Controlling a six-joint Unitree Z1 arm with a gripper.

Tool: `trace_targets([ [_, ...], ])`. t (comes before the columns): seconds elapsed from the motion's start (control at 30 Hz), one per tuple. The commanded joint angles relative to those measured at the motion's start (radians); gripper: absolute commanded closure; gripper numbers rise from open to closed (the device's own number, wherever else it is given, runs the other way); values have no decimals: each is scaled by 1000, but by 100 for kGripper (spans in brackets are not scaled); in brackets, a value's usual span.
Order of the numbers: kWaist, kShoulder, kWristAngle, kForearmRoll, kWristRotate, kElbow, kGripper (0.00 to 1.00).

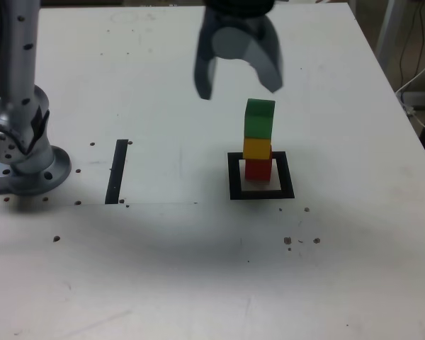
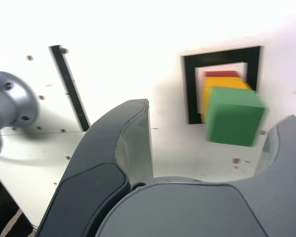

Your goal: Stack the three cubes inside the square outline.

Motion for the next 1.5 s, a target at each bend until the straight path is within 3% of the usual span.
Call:
trace_targets([
  [0.0,2,-37,2,25,-13,44,0],
  [0.2,2,-131,5,1,-68,237,0],
  [0.5,2,-252,-8,-115,-128,531,0],
  [0.83,2,-283,-65,-303,-133,756,0],
  [1.13,2,-276,-96,-449,-133,890,0],
  [1.47,-5,-279,-111,-473,-133,909,0],
])
